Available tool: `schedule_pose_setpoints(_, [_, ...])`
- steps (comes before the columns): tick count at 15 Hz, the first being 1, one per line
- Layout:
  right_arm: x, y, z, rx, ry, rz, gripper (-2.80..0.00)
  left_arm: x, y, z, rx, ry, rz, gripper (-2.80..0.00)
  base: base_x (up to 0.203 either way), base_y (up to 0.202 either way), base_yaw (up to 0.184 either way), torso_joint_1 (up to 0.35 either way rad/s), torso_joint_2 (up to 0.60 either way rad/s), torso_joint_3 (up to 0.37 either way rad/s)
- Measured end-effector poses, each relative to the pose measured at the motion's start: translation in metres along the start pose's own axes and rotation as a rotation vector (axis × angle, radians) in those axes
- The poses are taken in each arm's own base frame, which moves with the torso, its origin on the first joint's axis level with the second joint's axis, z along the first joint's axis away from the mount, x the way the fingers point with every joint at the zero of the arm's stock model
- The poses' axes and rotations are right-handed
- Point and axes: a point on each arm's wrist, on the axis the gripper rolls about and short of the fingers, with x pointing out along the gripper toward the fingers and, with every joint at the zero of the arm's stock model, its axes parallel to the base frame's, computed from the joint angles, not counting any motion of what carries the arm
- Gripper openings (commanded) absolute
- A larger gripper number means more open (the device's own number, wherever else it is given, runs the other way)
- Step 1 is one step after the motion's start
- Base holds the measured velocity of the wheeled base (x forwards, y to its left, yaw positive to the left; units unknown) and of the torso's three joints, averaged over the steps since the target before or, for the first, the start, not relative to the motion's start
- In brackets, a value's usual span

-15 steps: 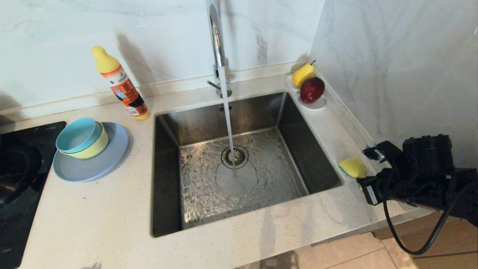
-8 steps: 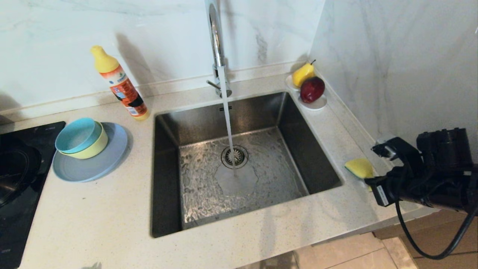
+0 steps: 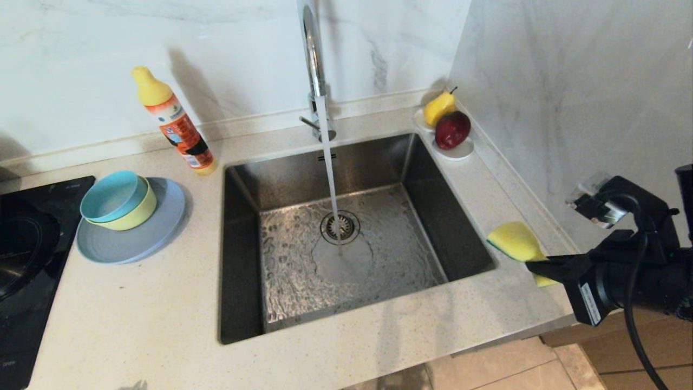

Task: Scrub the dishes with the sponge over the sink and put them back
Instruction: Pick up a bowl and the sponge

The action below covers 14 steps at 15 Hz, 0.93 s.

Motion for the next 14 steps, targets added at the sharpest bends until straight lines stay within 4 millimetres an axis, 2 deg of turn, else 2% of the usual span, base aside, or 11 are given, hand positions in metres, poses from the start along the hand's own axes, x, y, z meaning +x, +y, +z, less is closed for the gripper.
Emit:
schedule_pose_setpoints(2, [-0.01, 0.013, 0.007, 0.032, -0.041, 0.019, -2.8, 0.0, 0.0, 0.0, 0.0, 0.0, 0.0, -2.8, 0.0, 0.0, 0.0, 0.0, 0.0, 0.0])
schedule_pose_setpoints(6, [-0.014, 0.03, 0.012, 0.034, -0.064, 0.005, -2.8, 0.0, 0.0, 0.0, 0.0, 0.0, 0.0, -2.8, 0.0, 0.0, 0.0, 0.0, 0.0, 0.0])
schedule_pose_setpoints(14, [-0.001, 0.073, 0.028, -0.015, -0.064, 0.106, -2.8, 0.0, 0.0, 0.0, 0.001, 0.001, 0.0, -2.8, 0.0, 0.0, 0.0, 0.0, 0.0, 0.0])
